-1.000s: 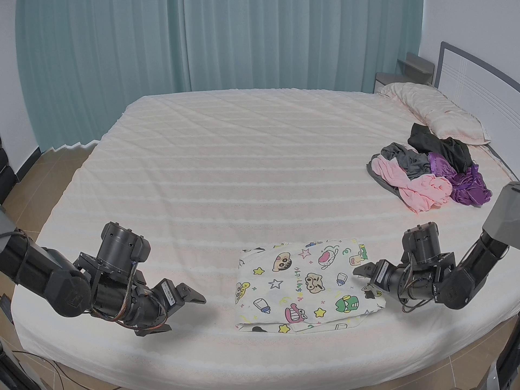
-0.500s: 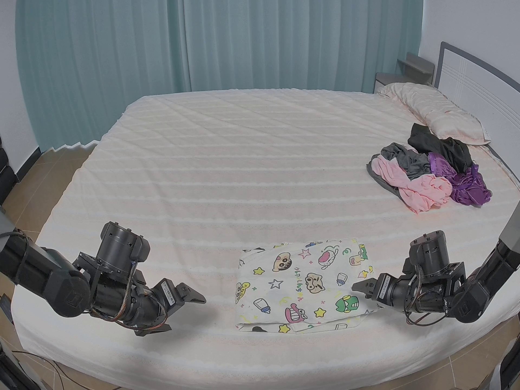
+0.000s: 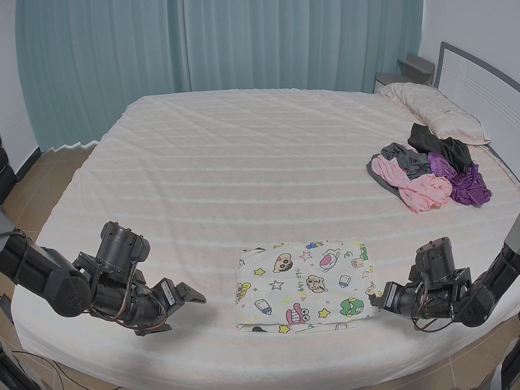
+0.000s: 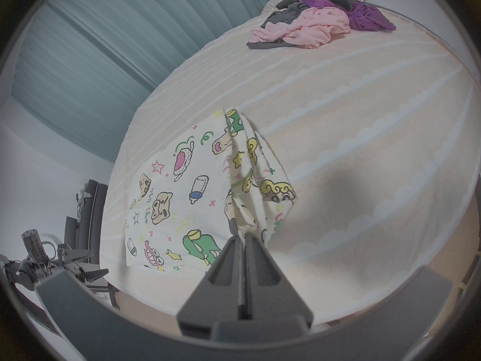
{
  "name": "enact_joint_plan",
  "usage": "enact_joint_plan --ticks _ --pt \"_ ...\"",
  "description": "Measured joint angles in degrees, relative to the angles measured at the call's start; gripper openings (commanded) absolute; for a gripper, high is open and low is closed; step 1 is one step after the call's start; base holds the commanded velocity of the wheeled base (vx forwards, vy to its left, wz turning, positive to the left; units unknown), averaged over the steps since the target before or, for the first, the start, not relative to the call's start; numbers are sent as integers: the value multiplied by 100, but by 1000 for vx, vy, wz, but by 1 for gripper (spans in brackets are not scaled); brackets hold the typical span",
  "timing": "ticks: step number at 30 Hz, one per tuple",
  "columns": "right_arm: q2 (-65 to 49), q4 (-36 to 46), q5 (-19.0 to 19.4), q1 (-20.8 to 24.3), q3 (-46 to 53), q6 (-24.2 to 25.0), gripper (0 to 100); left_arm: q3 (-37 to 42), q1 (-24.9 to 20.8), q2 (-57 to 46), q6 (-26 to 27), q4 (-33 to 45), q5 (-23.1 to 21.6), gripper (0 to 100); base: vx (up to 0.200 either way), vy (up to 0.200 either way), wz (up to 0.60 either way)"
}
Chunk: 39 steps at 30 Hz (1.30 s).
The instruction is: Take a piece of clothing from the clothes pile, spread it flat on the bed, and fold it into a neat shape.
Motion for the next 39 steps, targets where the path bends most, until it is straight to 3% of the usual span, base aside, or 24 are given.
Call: enact_joint_plan --ticks 15,16,29,39 --pt "-160 -50 -34 -336 278 -385 0 0 1 -5 0 0 0 100 0 0 0" --pt "-149 -50 -39 -347 294 -388 100 0 1 -5 0 0 0 100 0 0 0" --pt "-204 -79 -34 -485 269 -418 100 0 1 -7 0 0 0 100 0 0 0" --pt "-5 -112 44 -725 -792 -345 100 1 1 -9 0 0 -2 100 0 0 0"
